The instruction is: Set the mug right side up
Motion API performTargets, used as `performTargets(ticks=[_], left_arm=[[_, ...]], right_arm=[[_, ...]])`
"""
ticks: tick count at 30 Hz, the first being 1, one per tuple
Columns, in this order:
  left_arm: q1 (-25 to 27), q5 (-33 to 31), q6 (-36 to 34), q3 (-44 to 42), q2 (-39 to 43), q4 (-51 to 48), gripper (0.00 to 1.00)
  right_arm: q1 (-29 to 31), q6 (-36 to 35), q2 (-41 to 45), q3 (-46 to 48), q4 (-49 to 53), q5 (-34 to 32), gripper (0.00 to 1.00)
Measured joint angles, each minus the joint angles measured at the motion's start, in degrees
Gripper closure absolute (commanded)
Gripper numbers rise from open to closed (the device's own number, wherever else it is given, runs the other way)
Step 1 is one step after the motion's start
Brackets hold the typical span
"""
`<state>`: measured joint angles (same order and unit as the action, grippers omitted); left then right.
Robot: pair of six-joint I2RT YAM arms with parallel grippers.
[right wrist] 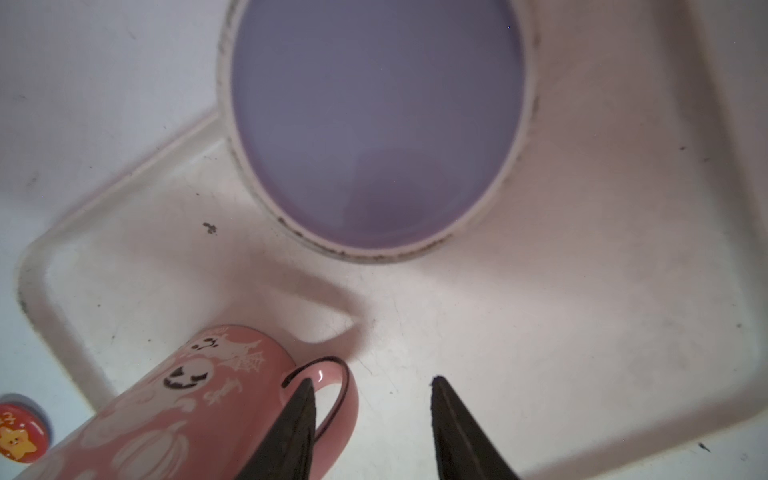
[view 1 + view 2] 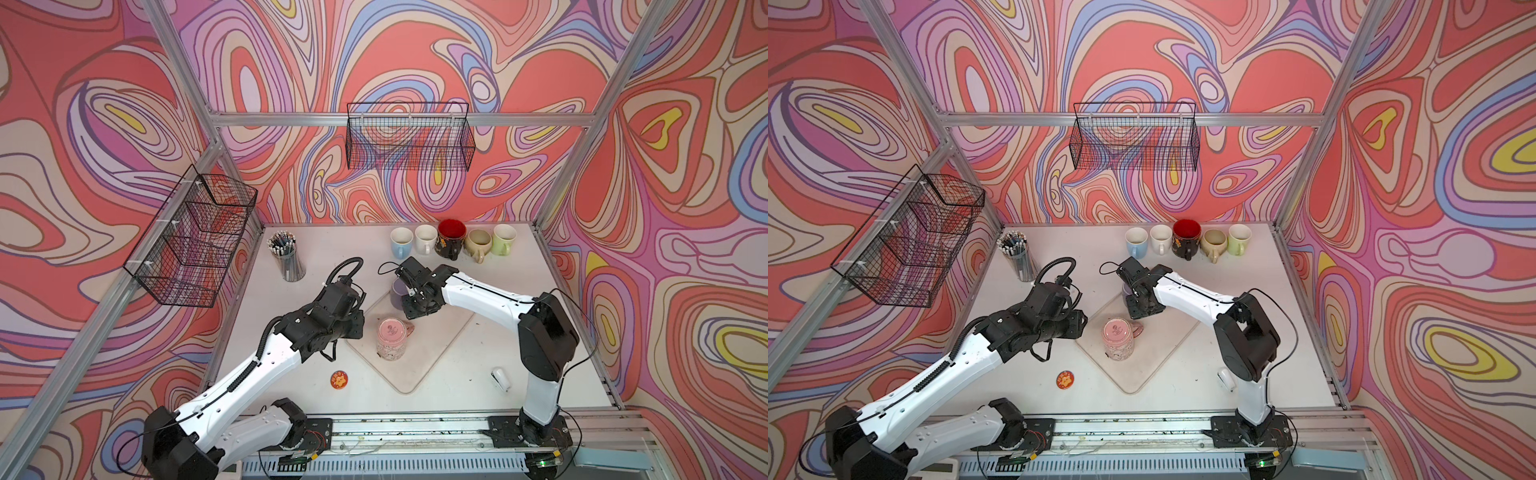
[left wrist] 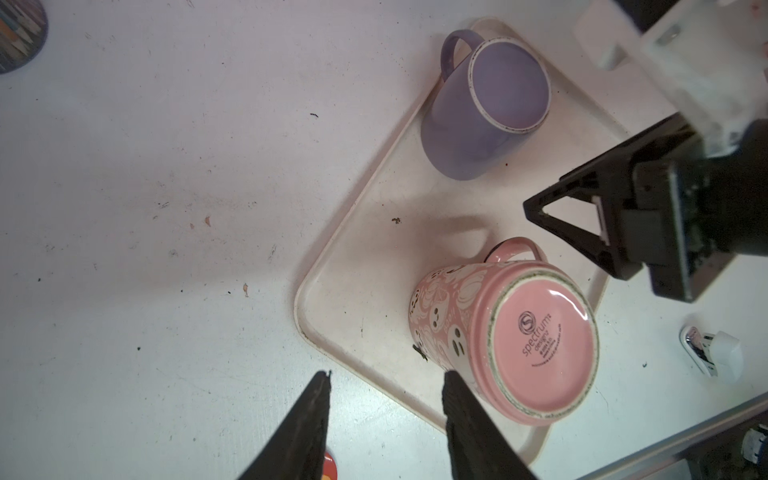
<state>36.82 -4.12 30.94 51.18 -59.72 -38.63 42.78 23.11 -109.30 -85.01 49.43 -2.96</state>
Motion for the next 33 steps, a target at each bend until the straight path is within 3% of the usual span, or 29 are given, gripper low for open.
performTargets(ticks=[7, 14, 33], left_arm=[[0.26, 0.00, 1.29, -3.19, 3.98, -0.74, 0.52], [0.76, 0.22, 1.81, -4.37, 4.24, -0.63, 0.52], [1.40, -0.28, 2.34, -7.74, 9.20, -0.66, 0.52]], right_arm=[[0.00, -0.07, -1.14, 1.60, -0.68, 1.05, 0.56], [0.90, 0.68, 4.50, 9.97, -2.40, 2.84, 0.57], [13.57, 5.92, 15.13, 21.31, -8.11, 3.39, 0.60]])
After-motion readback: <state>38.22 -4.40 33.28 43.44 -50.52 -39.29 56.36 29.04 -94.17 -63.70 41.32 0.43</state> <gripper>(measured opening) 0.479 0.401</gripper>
